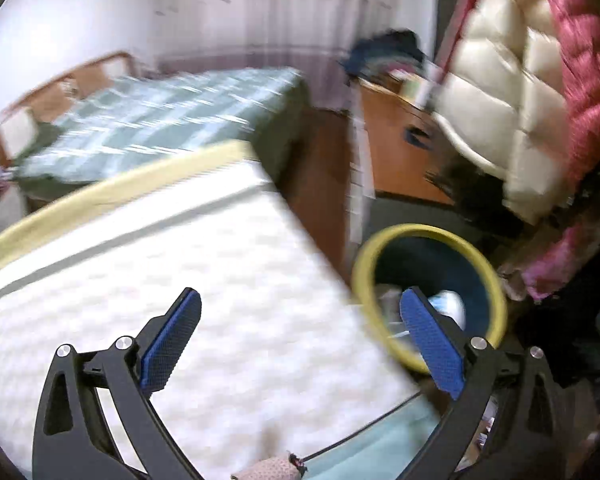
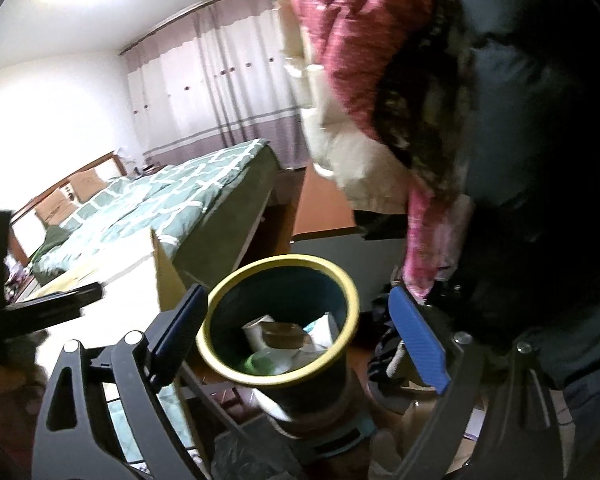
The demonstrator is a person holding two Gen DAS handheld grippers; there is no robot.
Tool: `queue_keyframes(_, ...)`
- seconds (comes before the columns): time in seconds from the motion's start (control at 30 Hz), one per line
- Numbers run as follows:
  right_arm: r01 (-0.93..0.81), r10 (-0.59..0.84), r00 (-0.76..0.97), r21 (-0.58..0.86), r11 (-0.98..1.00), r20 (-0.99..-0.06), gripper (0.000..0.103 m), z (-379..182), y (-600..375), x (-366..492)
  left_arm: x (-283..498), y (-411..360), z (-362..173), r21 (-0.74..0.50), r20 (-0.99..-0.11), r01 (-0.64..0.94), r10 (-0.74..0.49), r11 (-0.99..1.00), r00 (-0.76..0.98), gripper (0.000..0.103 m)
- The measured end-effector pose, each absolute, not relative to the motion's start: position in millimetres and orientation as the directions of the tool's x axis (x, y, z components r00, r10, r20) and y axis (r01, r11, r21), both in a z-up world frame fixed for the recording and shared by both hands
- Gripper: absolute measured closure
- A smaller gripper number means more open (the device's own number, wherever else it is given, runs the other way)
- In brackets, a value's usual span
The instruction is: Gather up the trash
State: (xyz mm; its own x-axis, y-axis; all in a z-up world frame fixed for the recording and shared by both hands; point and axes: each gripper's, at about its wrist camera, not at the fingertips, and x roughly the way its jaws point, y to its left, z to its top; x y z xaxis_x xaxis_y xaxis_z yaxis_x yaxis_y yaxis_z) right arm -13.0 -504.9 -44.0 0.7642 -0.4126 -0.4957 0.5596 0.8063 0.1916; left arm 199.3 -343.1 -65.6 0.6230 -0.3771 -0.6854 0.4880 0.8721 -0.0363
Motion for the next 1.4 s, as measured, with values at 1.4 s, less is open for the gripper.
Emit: queue_keyframes(1.4,0.184,-0.115,0.878,0.107,0.977,-0.465,0.007,-5.6,-349.5,8.0,14.0,-28.0,-1.2,-0.082,-0.442,0.023,-0.057,0.996,0.895,0.005)
